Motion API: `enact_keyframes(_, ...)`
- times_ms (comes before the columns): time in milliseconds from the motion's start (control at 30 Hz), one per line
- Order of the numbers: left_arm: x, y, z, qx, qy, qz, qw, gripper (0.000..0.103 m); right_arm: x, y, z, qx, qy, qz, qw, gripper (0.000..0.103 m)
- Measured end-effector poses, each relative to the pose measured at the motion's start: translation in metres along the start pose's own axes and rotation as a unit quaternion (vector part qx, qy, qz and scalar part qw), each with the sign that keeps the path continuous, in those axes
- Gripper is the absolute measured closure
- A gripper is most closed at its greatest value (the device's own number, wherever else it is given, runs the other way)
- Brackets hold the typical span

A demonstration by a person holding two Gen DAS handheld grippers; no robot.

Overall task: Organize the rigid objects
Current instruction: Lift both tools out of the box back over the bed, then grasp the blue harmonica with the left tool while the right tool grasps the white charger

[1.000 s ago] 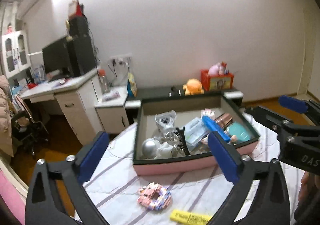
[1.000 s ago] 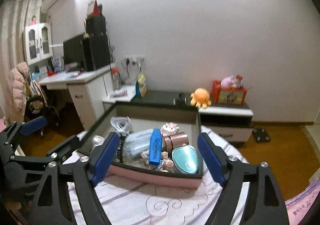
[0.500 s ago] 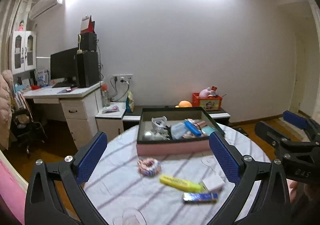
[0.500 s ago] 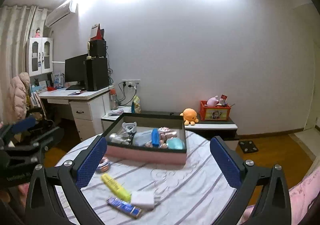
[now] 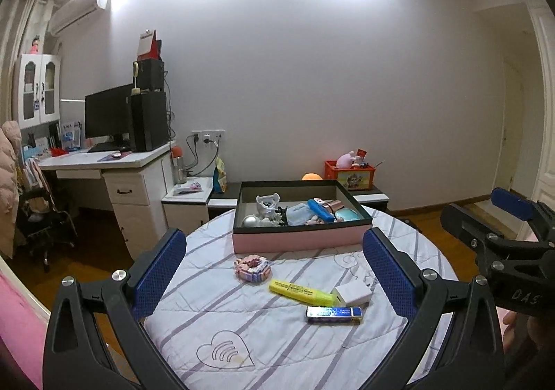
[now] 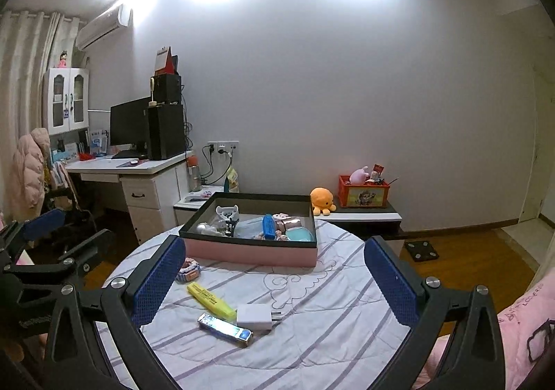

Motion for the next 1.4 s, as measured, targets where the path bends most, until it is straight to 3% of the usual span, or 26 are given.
enact_keyframes(367, -0.014, -0.015, -0.007, 0.013, -0.006, -0.021, 0.9997, 0.000, -0.013, -0.009, -0.004, 0.005, 0.002, -0.018, 1.000, 0.000)
enact_keyframes(667, -0.063, -0.072, -0.045, 0.026, 0.029, -0.123, 0.9917, 0.000, -0.056, -0.061, -0.006, 0.026, -0.018, -0.095, 0.995, 0.000)
enact_keyframes(1167, -0.098, -0.116, -0.059, 0.047, 0.014, -0.195, 0.9795, 0.000, -0.117, -0.156, -0.035, 0.064, 0.004, -0.233, 0.970, 0.001)
enact_keyframes(1233, -0.099, -0.119, -0.061, 0.049, 0.016, -0.199, 0.9786, 0.000, -0.120, -0.164, -0.038, 0.079, 0.005, -0.243, 0.967, 0.008)
enact_keyframes(1300, -0.099, -0.122, -0.063, 0.050, 0.017, -0.201, 0.9781, 0.000, -0.124, -0.170, -0.039, 0.085, 0.005, -0.252, 0.964, 0.023)
enact_keyframes(1400, -0.102, -0.128, -0.062, 0.050, 0.017, -0.209, 0.9765, 0.000, -0.129, -0.176, -0.038, 0.106, -0.007, -0.262, 0.959, 0.036)
Point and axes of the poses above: each gripper's, at about its wrist camera, not at the fingertips, and y roughly against the way its jaws point, z to its right, x to its top, the point moved 4 cm from there along -y, roughly the way its jaws point, and after that the axes turned 13 degrees about y, right-handed, at the moved point
